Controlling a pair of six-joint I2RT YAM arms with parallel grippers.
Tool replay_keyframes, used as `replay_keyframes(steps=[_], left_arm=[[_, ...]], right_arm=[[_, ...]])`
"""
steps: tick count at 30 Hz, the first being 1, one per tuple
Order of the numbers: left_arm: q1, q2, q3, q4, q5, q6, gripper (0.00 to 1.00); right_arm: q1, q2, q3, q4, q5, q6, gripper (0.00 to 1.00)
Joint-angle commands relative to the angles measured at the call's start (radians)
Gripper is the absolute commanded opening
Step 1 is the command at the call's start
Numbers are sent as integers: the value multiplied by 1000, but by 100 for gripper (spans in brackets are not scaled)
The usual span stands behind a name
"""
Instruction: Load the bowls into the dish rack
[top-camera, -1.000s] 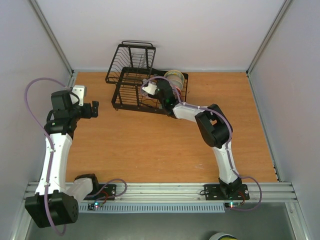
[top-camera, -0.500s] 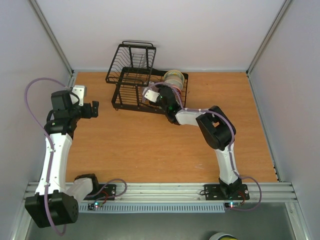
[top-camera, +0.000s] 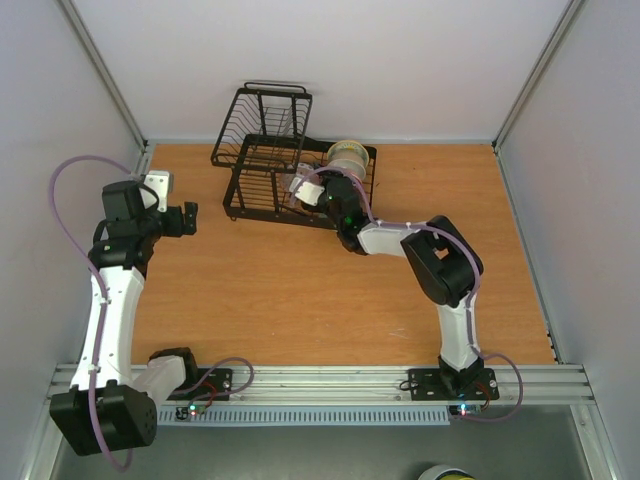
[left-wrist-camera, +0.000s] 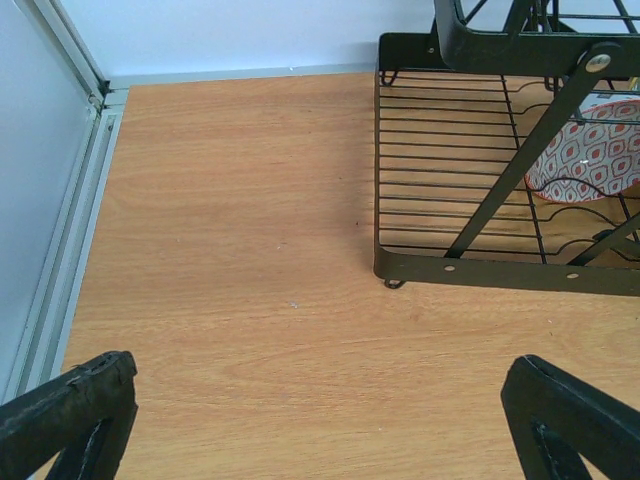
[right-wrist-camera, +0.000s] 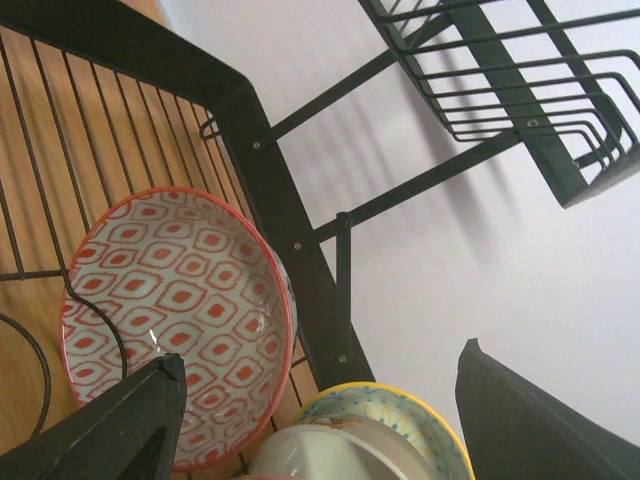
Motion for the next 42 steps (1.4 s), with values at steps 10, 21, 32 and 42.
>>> replay_keyframes(steps=[10, 21, 32, 42], left_arm=[[6, -24, 16, 31, 15, -7, 99], [6, -30, 15, 30, 51, -12, 99], [6, -22, 9, 35, 73, -18, 99], [6, -12, 2, 44, 92, -22, 99]], right_arm=[[4, -305, 6, -455, -145, 229, 73], [-67, -514, 199, -1096, -307, 706, 75], [-137, -818, -65, -1212, -196, 1146, 99], [-137, -971, -90, -1407, -31, 1206, 99]])
